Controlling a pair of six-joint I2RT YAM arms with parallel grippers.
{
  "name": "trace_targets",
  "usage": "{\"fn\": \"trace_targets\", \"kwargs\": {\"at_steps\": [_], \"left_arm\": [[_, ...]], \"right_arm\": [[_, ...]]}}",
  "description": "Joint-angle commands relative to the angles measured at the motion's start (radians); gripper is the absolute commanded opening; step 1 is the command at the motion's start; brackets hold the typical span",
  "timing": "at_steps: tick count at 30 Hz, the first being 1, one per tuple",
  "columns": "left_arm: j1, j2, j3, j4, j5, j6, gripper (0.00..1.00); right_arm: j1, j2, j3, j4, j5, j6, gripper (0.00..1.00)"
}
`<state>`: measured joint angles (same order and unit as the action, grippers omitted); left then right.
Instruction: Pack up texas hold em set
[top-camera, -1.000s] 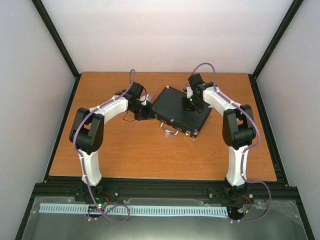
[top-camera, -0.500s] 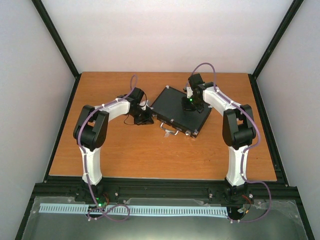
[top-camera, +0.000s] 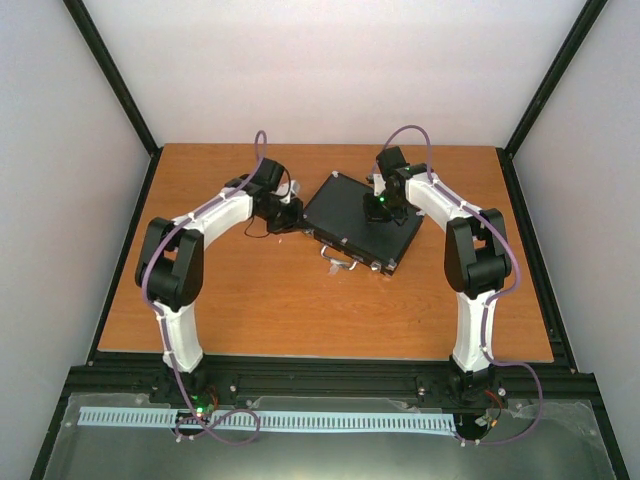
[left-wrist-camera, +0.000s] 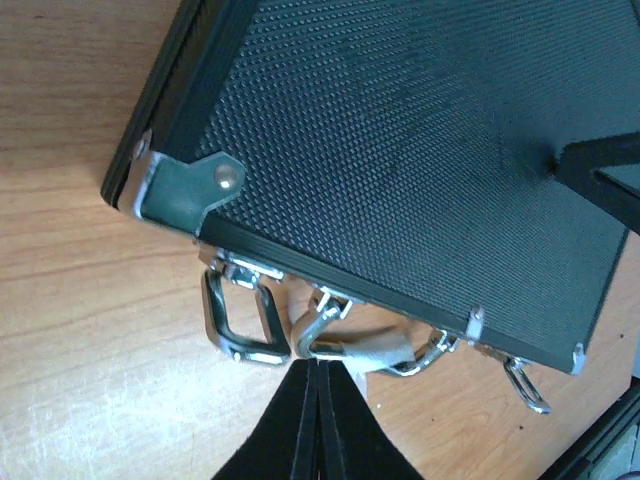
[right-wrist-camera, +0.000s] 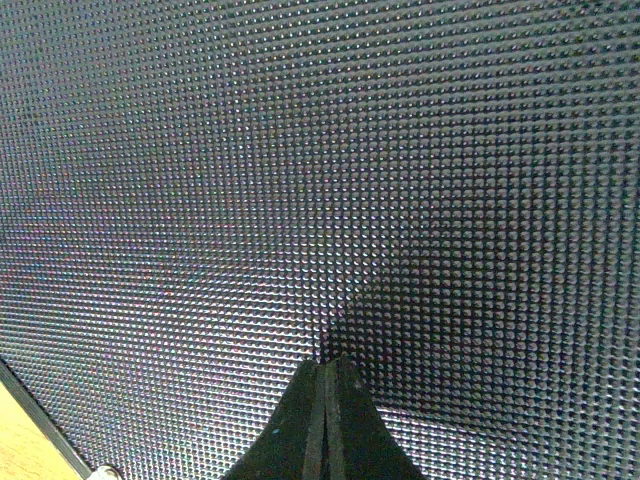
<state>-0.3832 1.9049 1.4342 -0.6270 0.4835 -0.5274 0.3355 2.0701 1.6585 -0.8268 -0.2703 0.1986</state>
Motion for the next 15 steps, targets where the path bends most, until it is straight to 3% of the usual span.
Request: {"fn": "trace_targets", "kwargs": {"at_steps": [1,15], "left_arm": [[0.008,0.077,0.052,0.007,-0.007,0.001,0.01],[0.010,0.166,-0.049,0.093,-0.054,-0.012,0.01]], "right_arm": [[0.010,0.112,-0.042,-0.063,0.016,-0.011,0.03],[0.010,0.119,-0.055,-0.058,0.010,-0.016,0.03]]}}
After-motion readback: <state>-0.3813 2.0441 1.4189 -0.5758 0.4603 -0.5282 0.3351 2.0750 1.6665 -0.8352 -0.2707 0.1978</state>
